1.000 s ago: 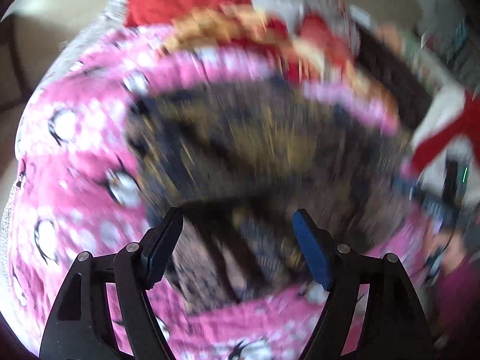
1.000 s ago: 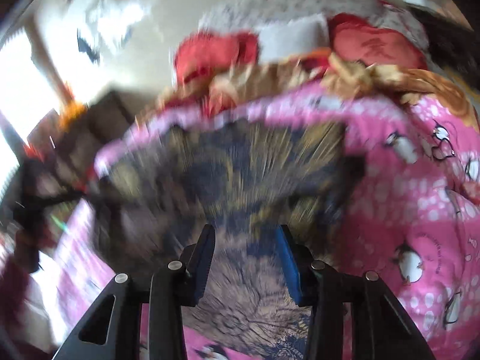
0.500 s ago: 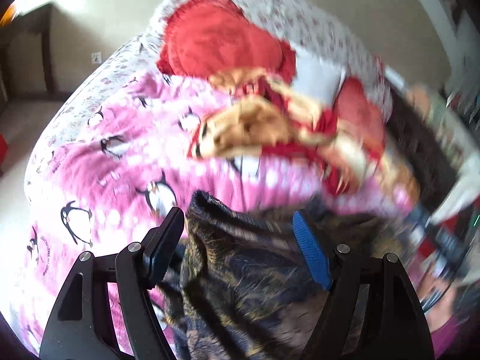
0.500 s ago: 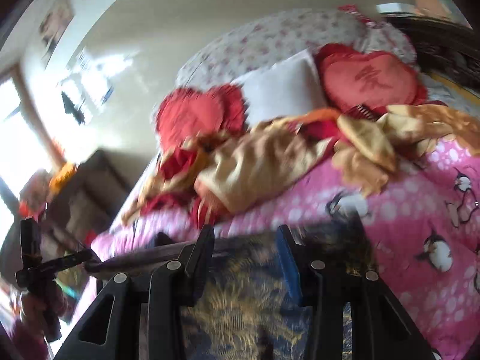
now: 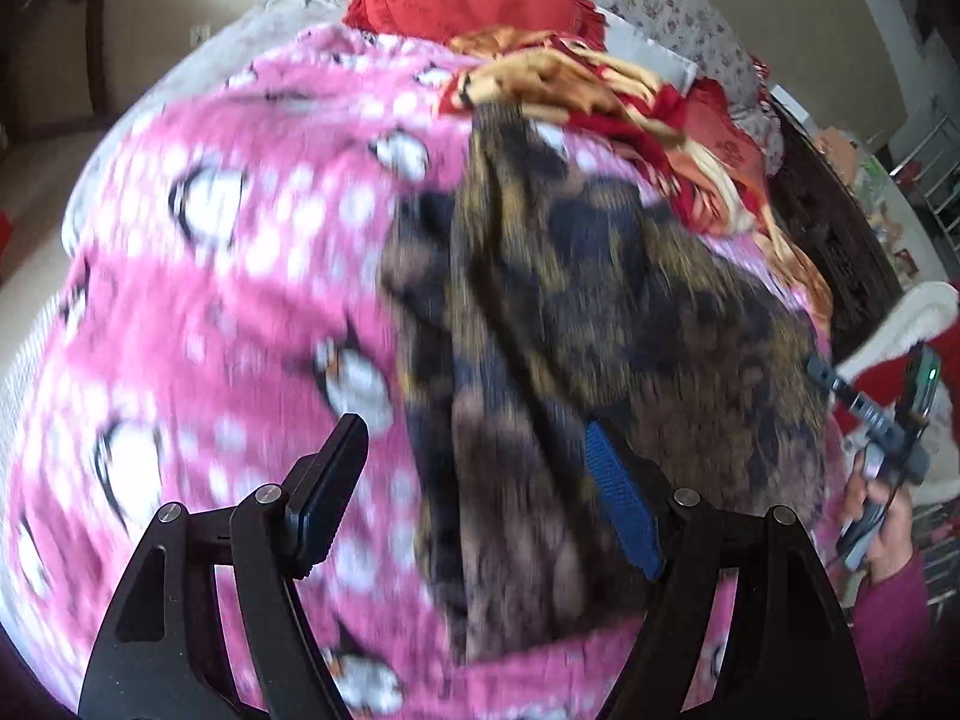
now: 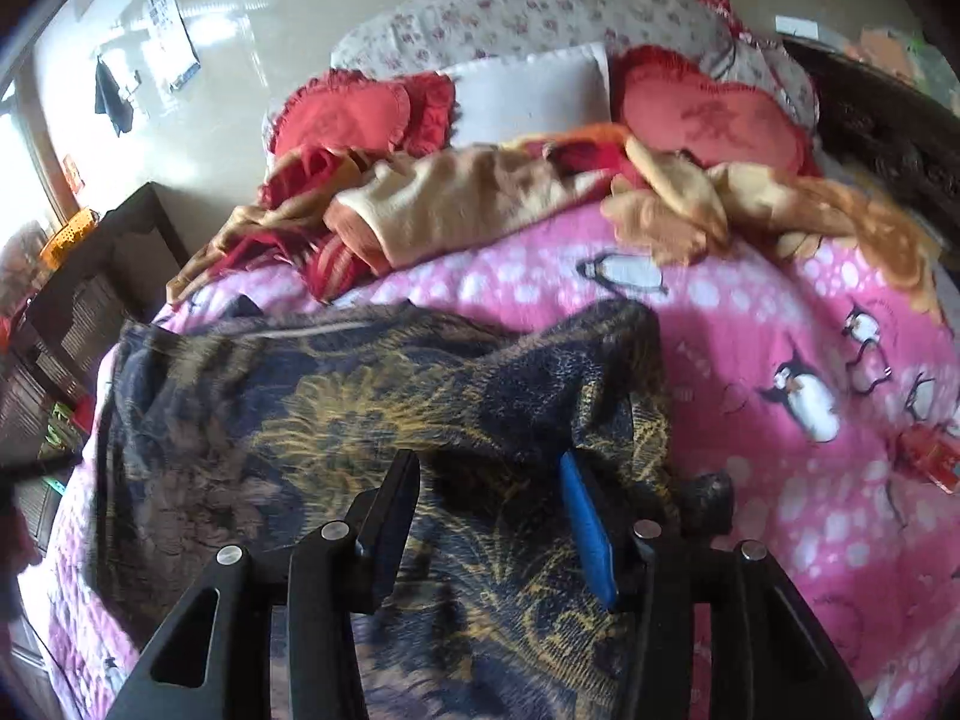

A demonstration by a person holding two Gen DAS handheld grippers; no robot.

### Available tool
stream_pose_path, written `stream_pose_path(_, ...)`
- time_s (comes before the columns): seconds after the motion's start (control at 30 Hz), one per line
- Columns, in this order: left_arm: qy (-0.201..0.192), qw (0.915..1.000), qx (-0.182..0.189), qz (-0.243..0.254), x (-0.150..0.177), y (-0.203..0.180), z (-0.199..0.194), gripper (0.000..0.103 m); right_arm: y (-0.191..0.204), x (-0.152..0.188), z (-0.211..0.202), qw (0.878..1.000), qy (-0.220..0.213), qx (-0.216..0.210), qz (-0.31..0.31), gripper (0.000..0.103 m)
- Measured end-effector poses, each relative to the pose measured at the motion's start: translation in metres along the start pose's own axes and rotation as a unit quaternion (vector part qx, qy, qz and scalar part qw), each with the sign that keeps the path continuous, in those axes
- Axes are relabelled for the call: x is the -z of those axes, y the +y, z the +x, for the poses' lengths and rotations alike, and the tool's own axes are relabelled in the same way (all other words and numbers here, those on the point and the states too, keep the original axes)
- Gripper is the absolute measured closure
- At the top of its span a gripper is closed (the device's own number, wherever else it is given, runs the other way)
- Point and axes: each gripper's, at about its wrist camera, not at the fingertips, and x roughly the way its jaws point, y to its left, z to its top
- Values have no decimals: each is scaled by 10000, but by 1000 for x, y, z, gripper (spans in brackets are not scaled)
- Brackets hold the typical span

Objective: Fold small clothes

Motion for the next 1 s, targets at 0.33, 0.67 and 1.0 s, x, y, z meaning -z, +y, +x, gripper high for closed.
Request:
stream_pose_path(0.33, 310, 9982, 261, 438, 55, -6, 1, 32, -18, 73, -68, 9990, -125, -168, 406, 39)
stream_pose_path(0.67, 431, 9976, 218, 489, 56, -8, 14, 97, -62, 106, -60, 9934, 69, 150, 1131, 42)
stream_pose_path(1.0, 152, 9955, -7, 939, 69, -1, -25, 99, -41, 106, -81, 9983, 149, 121, 554, 98)
